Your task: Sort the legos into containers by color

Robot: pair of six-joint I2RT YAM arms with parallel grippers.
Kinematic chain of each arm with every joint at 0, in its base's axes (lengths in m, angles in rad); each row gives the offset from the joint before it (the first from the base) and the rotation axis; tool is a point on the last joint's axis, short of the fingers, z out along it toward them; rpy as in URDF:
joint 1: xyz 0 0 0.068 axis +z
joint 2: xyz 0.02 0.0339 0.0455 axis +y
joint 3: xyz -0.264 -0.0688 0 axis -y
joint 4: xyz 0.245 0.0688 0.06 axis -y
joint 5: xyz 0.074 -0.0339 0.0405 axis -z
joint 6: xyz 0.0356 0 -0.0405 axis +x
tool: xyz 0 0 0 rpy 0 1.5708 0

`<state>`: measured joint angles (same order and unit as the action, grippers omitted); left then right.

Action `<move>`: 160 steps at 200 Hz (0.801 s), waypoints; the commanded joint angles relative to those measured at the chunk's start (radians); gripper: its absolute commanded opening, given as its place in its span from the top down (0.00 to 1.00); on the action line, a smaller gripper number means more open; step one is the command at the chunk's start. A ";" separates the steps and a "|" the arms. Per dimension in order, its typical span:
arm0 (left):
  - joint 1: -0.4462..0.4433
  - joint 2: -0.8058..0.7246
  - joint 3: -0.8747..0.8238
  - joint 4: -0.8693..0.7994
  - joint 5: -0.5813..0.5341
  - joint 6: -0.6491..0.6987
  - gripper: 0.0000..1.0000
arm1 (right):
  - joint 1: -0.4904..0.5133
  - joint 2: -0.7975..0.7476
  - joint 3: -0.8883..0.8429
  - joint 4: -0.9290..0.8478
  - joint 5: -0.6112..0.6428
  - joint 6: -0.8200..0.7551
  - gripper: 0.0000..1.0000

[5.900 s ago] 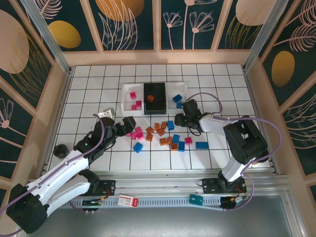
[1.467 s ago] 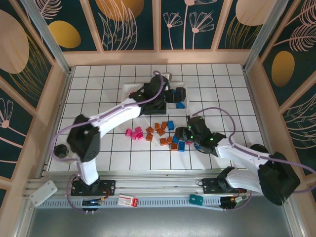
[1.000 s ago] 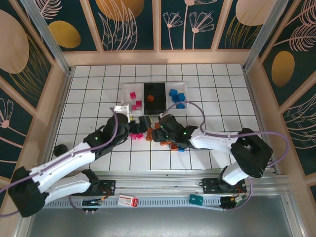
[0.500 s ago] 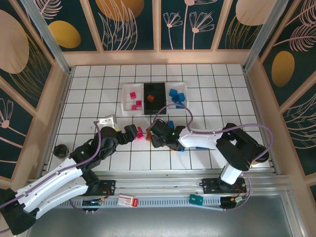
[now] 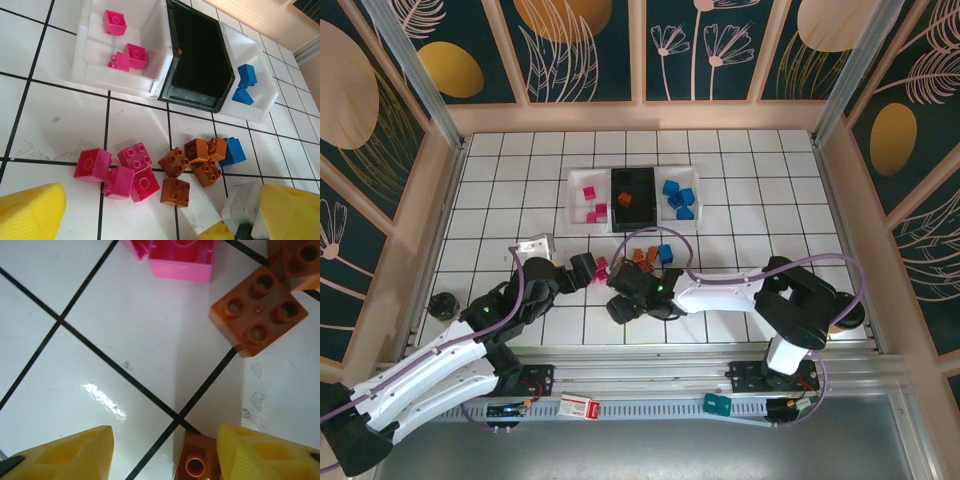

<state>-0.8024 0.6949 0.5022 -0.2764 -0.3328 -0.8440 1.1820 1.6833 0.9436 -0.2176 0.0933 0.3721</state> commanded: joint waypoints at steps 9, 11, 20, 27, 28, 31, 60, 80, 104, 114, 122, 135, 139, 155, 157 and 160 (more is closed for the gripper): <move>0.003 -0.020 0.000 -0.027 -0.029 -0.012 0.02 | 0.001 -0.055 0.015 -0.064 0.166 0.048 0.38; 0.004 -0.021 -0.001 -0.028 -0.030 -0.012 0.01 | 0.001 -0.055 0.013 -0.069 0.175 0.051 0.37; 0.004 -0.021 -0.002 -0.032 -0.034 -0.013 0.01 | 0.005 -0.048 0.011 -0.089 0.202 0.069 0.36; 0.005 -0.020 -0.004 -0.032 -0.035 -0.014 0.01 | 0.010 -0.041 0.008 -0.100 0.214 0.081 0.36; 0.004 -0.021 -0.004 -0.032 -0.035 -0.014 0.01 | 0.011 -0.039 0.007 -0.102 0.214 0.082 0.36; 0.004 -0.021 -0.005 -0.032 -0.035 -0.015 0.01 | 0.014 -0.034 0.005 -0.104 0.215 0.086 0.36; 0.004 -0.020 -0.011 -0.032 -0.038 -0.019 0.01 | 0.047 0.011 -0.009 -0.078 0.181 0.095 0.36; 0.003 -0.021 -0.014 -0.030 -0.043 -0.021 0.01 | 0.057 0.050 -0.011 -0.054 0.169 0.100 0.40; 0.005 -0.019 -0.015 -0.032 -0.043 -0.022 0.01 | 0.056 0.080 -0.009 -0.046 0.188 0.104 0.49; 0.004 -0.019 -0.014 -0.035 -0.042 -0.024 0.01 | 0.056 0.083 -0.009 -0.045 0.199 0.103 0.53; 0.003 -0.020 -0.017 -0.037 -0.042 -0.024 0.01 | 0.056 0.079 -0.013 -0.042 0.204 0.101 0.58; 0.004 -0.021 -0.017 -0.040 -0.043 -0.025 0.01 | 0.055 0.069 -0.018 -0.036 0.215 0.099 0.67; 0.004 -0.021 -0.016 -0.041 -0.045 -0.026 0.01 | 0.053 0.062 -0.019 -0.033 0.217 0.095 0.70; 0.005 -0.023 -0.017 -0.043 -0.049 -0.029 0.01 | 0.045 0.022 -0.020 -0.015 0.223 0.079 0.77; 0.004 -0.023 -0.017 -0.043 -0.049 -0.030 0.01 | 0.042 0.014 -0.019 -0.010 0.222 0.075 0.78; 0.004 -0.024 -0.017 -0.044 -0.051 -0.031 0.01 | 0.038 0.004 -0.018 -0.004 0.221 0.069 0.78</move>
<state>-0.8024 0.6849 0.4961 -0.2966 -0.3573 -0.8516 1.2377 1.7462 0.9394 -0.2462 0.2649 0.4591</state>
